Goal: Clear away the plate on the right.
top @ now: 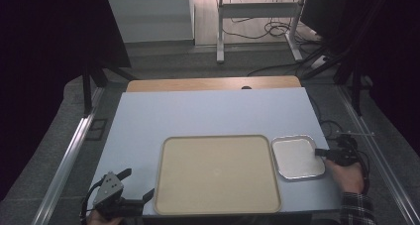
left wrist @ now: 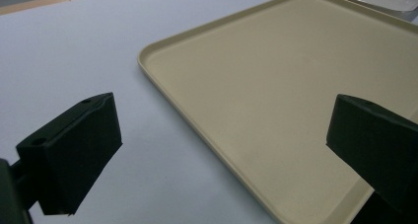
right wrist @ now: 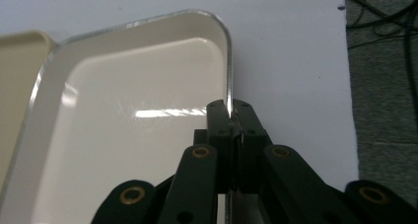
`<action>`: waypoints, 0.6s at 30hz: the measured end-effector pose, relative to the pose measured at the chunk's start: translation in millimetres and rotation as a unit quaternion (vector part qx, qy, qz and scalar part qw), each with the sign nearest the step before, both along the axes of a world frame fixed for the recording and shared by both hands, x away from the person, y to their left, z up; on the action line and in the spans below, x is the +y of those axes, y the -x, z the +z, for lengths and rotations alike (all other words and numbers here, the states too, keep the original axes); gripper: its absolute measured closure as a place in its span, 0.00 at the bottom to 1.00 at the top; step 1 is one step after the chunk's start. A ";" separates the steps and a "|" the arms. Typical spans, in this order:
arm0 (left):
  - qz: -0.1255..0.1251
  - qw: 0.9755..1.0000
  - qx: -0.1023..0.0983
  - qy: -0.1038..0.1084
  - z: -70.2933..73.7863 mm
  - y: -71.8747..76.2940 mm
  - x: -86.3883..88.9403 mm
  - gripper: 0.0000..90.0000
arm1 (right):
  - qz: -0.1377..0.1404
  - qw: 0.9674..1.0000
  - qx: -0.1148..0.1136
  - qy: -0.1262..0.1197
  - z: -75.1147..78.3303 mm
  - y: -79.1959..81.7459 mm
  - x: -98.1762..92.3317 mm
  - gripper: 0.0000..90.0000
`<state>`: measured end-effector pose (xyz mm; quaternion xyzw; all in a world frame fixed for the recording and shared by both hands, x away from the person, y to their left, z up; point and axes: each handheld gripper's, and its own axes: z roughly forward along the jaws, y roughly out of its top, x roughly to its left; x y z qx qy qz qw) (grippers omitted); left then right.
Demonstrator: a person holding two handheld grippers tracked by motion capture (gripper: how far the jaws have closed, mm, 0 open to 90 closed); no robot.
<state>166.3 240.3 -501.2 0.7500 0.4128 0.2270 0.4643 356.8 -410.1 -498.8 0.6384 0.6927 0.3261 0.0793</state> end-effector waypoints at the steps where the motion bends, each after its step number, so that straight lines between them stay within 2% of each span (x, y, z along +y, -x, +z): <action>1: 0.000 1.000 0.000 0.000 0.0 0.0 0.0 0.00 | 0.000 1.000 0.000 0.000 0.0 0.0 0.0 0.99; 2: 0.000 1.000 0.000 0.000 0.0 0.0 0.0 0.00 | -0.002 1.000 -0.001 -0.020 0.2 0.1 -2.1 0.99; 5: 0.000 1.000 0.000 0.000 0.0 0.0 -0.1 0.00 | -0.007 1.000 -0.001 -0.021 0.6 1.6 -4.8 0.99; 8: 0.000 1.000 0.000 0.000 0.0 0.0 -0.1 0.00 | -0.008 0.999 -0.006 -0.049 1.6 3.5 -9.7 0.99; 10: 0.000 1.000 0.000 0.000 0.0 0.0 -0.1 0.00 | -0.013 0.998 -0.011 -0.057 3.5 5.2 -11.1 0.99; 18: 0.000 1.000 0.000 0.000 0.0 0.0 -0.1 0.00 | -0.012 0.998 -0.025 -0.058 7.7 8.7 -10.5 0.99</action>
